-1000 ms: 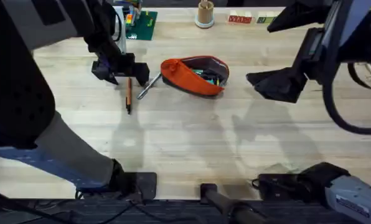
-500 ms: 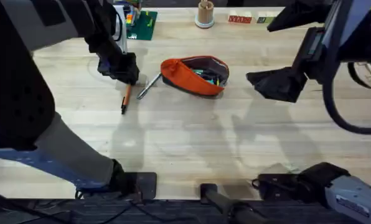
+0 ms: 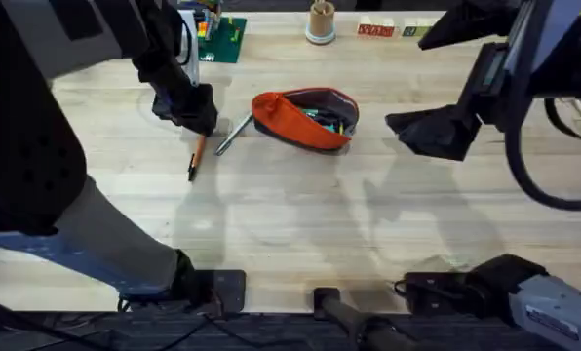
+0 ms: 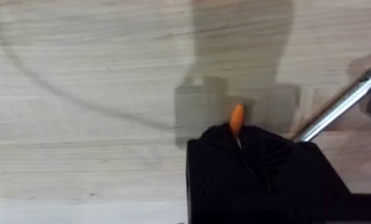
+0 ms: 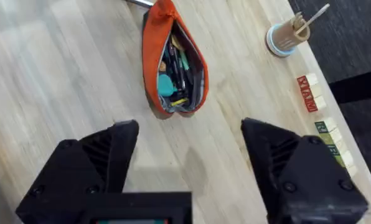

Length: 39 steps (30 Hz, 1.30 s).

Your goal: Unzip the bag, pick up the pens from the table one at a time and place them inside, then zip the bag closed.

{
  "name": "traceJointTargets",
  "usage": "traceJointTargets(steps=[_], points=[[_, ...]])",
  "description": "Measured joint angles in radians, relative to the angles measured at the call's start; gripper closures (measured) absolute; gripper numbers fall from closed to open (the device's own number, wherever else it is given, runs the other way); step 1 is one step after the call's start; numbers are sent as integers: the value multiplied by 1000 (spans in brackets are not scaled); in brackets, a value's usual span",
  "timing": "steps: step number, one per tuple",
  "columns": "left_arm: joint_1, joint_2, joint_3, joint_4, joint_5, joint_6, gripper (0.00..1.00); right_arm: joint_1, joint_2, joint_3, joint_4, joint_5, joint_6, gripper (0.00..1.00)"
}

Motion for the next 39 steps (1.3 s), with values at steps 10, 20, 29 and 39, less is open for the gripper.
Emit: traceJointTargets(steps=[10,20,29,39], points=[[0,-203,16,-19,0,0,957,0,0,0,0,0,0,4],[-22,-430,28,-34,150,211,957,0,0,0,0,0,0,4],[-89,-468,28,-14,441,523,958,0,0,0,0,0,0,5],[-91,-468,28,177,835,731,957,0,0,0,0,0,0,4]])
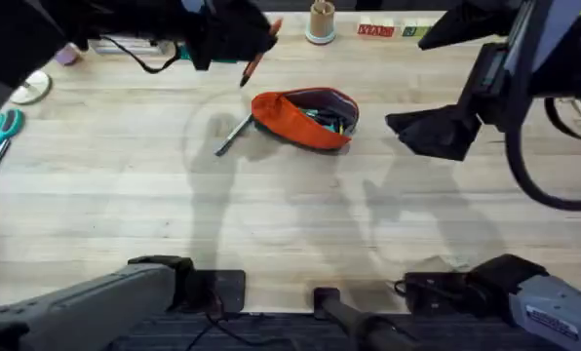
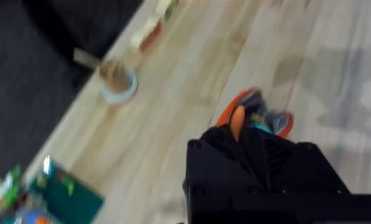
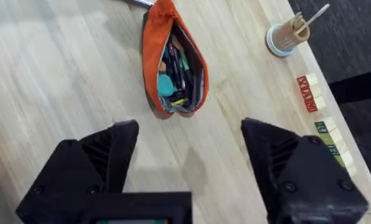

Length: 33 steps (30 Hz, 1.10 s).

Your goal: Unzip the bag, pick up the pens from the table one at a time and place them inside, then zip the bag closed.

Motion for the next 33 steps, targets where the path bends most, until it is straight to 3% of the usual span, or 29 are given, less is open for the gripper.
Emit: traceJointTargets(steps=[6,11,17,23,33], points=[[0,0,0,91,177,24,957,0,0,0,0,0,0,4],[-18,0,0,135,241,29,957,0,0,0,0,0,0,4],[-80,0,0,189,239,29,957,0,0,0,0,0,0,4],[-133,3,0,180,189,29,957,0,0,0,0,0,0,3],[-146,73,0,172,142,29,957,0,0,0,0,0,0,4]])
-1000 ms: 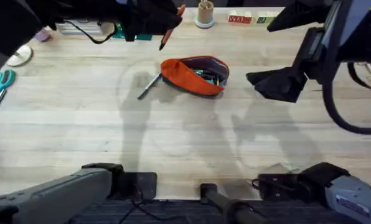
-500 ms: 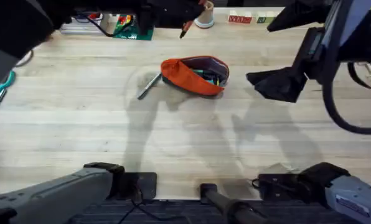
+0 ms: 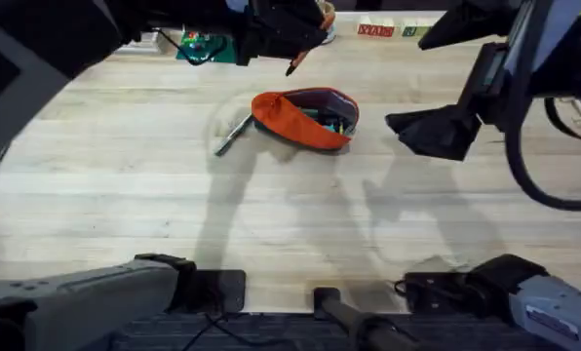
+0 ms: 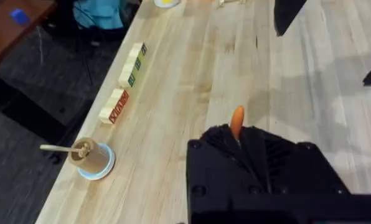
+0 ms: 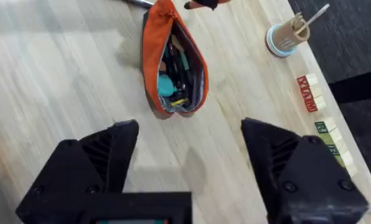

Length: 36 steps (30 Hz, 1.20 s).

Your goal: Unzip the bag, pick up the pens from the table one at a time and place them inside, then zip the bag closed.

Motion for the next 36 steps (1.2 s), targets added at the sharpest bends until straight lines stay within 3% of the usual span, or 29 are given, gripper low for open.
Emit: traceJointTargets(steps=[11,25,36], points=[[-8,39,0,-5,-6,2,958,0,0,0,0,0,0,4],[-44,180,0,-42,-16,45,958,0,0,0,0,0,0,4],[-44,251,0,-47,-125,48,958,0,0,0,0,0,0,3]])
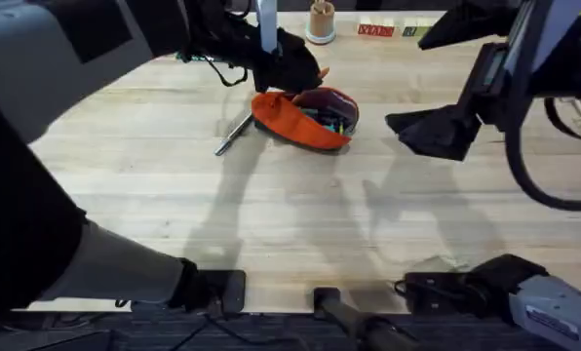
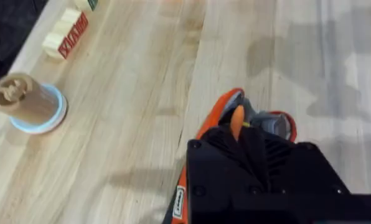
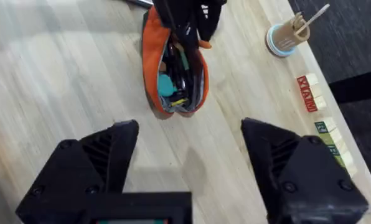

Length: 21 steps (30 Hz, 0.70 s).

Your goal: Unzip the bag, pick up the pens from the table one at a time and place them inside, then zip the bag closed.

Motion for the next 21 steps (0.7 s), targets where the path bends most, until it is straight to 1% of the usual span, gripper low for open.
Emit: traceJointTargets(steps=[3,11,12,13,14,17,18,19,21], points=[[0,5,0,-14,-21,0,958,0,0,0,0,0,0,4],[0,5,0,-17,-38,0,958,0,0,0,0,0,0,3],[0,5,0,-17,-38,3,921,0,0,0,0,0,0,3],[0,5,0,-17,-39,4,846,0,0,0,0,0,0,3],[0,5,0,-17,-39,8,705,0,0,0,0,0,0,3],[0,5,0,-17,-40,7,225,0,0,0,0,0,0,3],[0,5,0,-17,-40,7,88,0,0,0,0,0,0,3],[0,5,0,-18,-41,7,28,0,0,0,0,0,0,3],[0,5,0,-17,-41,7,9,0,0,0,0,0,0,3]])
